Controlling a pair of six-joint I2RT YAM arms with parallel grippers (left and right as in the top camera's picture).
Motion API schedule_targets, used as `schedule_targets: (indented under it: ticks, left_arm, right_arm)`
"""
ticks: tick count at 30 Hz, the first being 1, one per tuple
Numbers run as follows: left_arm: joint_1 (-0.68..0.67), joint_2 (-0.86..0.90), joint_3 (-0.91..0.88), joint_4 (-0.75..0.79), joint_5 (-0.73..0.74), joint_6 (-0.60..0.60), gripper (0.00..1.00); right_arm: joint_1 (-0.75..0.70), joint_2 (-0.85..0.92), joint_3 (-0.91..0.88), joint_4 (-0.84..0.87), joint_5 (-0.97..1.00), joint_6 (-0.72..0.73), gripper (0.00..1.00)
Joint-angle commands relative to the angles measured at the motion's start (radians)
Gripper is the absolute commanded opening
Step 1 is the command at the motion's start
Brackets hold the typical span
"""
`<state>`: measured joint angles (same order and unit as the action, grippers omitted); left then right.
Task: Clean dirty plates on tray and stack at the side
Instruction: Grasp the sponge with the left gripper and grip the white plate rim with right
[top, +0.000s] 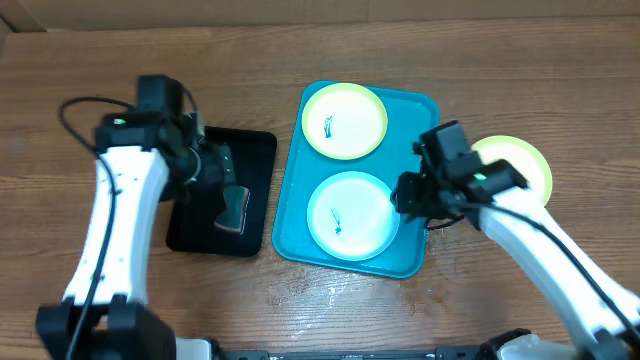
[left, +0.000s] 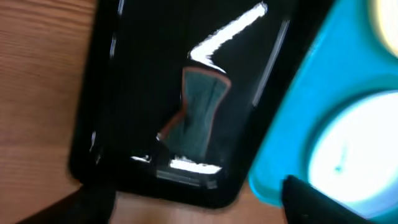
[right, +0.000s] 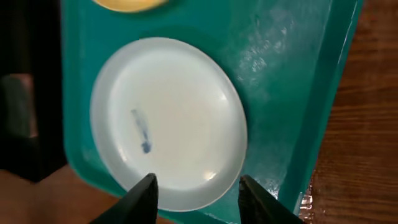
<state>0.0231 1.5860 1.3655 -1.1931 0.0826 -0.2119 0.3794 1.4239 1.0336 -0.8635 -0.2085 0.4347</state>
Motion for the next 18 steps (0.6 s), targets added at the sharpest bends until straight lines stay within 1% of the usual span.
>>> schedule_targets:
  ticks: [1, 4, 5, 7, 9, 10, 12, 13, 15, 18]
  left_arm:
    - [-0.026, 0.089, -0.130, 0.122, -0.029, -0.026, 0.73]
    - [-0.057, 0.168, -0.191, 0.239, -0.035, 0.048, 0.57]
    - [-0.068, 0.199, -0.203, 0.269, -0.044, 0.060, 0.57]
    - [-0.092, 0.273, -0.212, 0.305, -0.062, 0.059, 0.41]
    - [-0.105, 0.325, -0.212, 0.317, -0.064, 0.058, 0.30]
    - [-0.109, 0.351, -0.212, 0.322, -0.064, 0.058, 0.21]
    - [-0.112, 0.381, -0.212, 0.327, -0.064, 0.049, 0.08]
    - [-0.111, 0.390, -0.212, 0.327, -0.064, 0.044, 0.04]
    - [-0.111, 0.389, -0.211, 0.322, -0.064, 0.039, 0.04]
    - [-0.111, 0.370, -0.194, 0.299, -0.064, 0.039, 0.04]
  right_arm:
    - [-0.005, -0.104, 0.028, -0.035, 0.005, -0.027, 0.47]
    - [-0.005, -0.129, 0.028, -0.074, 0.005, -0.027, 0.49]
    - [-0.005, -0.130, 0.028, -0.085, 0.005, -0.027, 0.49]
    - [-0.005, -0.126, 0.026, -0.116, 0.006, -0.027, 0.49]
    - [-0.005, -0.122, 0.026, -0.135, 0.006, -0.027, 0.48]
    - [-0.005, -0.121, 0.026, -0.142, 0.006, -0.024, 0.48]
    - [-0.005, -0.121, 0.017, -0.141, 0.006, -0.017, 0.48]
    - [-0.005, -0.120, 0.013, -0.138, 0.007, -0.016, 0.48]
    - [-0.005, -0.114, 0.005, -0.133, 0.017, -0.011, 0.48]
    - [-0.007, -0.087, 0.000, -0.134, 0.092, 0.068, 0.48]
